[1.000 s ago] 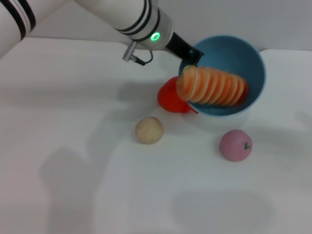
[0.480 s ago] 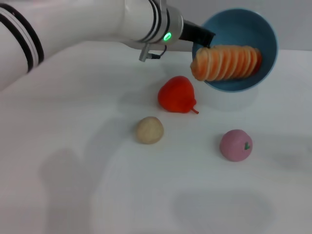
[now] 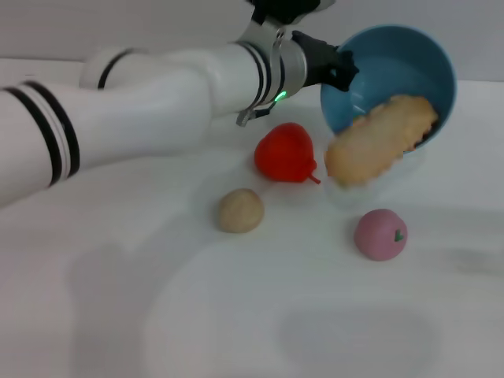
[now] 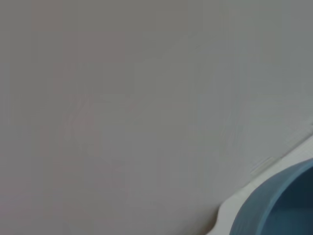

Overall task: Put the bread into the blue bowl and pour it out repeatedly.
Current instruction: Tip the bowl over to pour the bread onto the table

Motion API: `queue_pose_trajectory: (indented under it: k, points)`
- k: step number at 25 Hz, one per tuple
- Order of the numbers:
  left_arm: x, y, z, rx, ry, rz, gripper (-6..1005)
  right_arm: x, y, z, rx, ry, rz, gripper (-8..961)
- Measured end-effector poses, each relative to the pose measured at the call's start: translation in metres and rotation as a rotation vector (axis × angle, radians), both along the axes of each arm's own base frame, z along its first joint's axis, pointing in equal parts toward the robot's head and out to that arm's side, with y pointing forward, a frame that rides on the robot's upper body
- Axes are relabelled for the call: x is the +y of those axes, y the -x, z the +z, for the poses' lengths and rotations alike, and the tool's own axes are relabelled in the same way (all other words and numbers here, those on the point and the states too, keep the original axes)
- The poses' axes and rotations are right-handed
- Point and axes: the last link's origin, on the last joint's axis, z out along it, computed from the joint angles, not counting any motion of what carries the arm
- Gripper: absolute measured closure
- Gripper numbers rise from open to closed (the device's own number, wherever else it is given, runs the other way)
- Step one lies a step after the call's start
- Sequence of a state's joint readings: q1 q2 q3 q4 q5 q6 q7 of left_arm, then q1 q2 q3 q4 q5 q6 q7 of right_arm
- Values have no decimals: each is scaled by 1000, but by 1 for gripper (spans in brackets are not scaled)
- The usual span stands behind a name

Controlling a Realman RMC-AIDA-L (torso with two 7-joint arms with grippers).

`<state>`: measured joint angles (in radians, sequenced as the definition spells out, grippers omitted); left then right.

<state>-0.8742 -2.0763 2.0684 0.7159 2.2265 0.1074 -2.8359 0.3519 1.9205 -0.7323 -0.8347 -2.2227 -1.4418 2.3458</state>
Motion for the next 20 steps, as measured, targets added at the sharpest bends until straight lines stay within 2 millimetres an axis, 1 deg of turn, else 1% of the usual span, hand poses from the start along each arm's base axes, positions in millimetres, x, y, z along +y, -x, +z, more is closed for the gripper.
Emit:
queue_pose_trajectory:
  k: [5, 10, 17, 20]
  points:
    - [-7, 16, -4, -62, -75, -15, 986, 2, 1, 0, 0, 0, 4, 530]
    - [-9, 26, 0, -76, -147, -53, 986, 4, 4, -2, 3, 1, 11, 530]
    - [-7, 33, 3, -75, -169, -45, 986, 9, 10, -8, -11, 5, 55, 530]
    - [-6, 32, 3, -73, -151, -29, 986, 15, 20, -10, -41, -13, 140, 530]
